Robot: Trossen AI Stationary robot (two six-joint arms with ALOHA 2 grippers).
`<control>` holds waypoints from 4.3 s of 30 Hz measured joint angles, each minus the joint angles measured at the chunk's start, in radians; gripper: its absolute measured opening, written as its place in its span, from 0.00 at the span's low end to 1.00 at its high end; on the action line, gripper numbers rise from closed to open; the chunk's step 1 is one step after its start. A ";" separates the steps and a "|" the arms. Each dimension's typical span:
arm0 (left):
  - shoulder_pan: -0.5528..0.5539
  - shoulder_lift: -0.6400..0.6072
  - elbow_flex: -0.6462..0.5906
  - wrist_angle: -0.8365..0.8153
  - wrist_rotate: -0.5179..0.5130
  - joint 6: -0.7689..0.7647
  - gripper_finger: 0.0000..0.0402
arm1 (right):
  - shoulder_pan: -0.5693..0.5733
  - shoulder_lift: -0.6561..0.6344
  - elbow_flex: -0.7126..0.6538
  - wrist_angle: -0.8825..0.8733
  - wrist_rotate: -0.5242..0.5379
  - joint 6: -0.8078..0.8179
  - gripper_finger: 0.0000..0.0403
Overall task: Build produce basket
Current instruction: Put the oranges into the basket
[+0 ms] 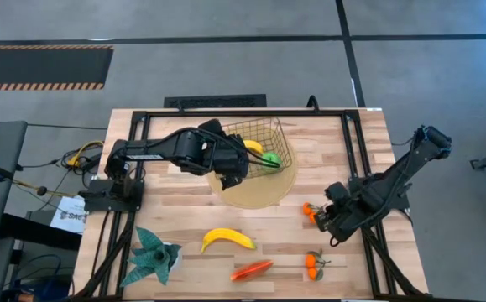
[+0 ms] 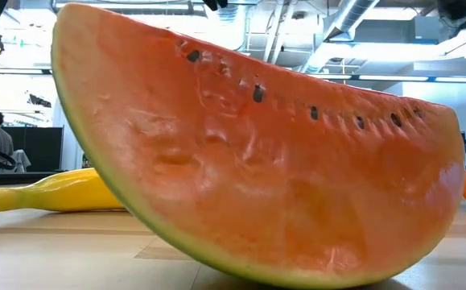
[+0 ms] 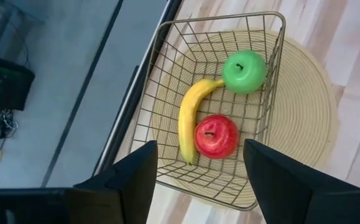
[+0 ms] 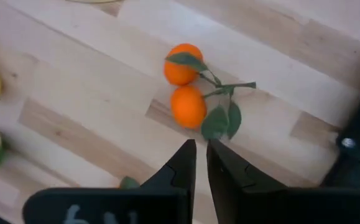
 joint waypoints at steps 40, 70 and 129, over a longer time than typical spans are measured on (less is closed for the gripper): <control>0.009 0.001 0.000 0.000 0.025 0.093 0.56 | -0.288 -0.072 -0.511 0.591 -0.049 -0.030 0.42; 0.020 0.001 0.000 0.000 0.019 0.101 0.56 | -0.272 -0.082 -0.510 0.652 -0.230 -0.104 0.36; 0.019 0.001 0.000 0.018 0.025 0.094 0.56 | -0.227 -0.053 -0.469 0.586 -0.157 0.132 0.29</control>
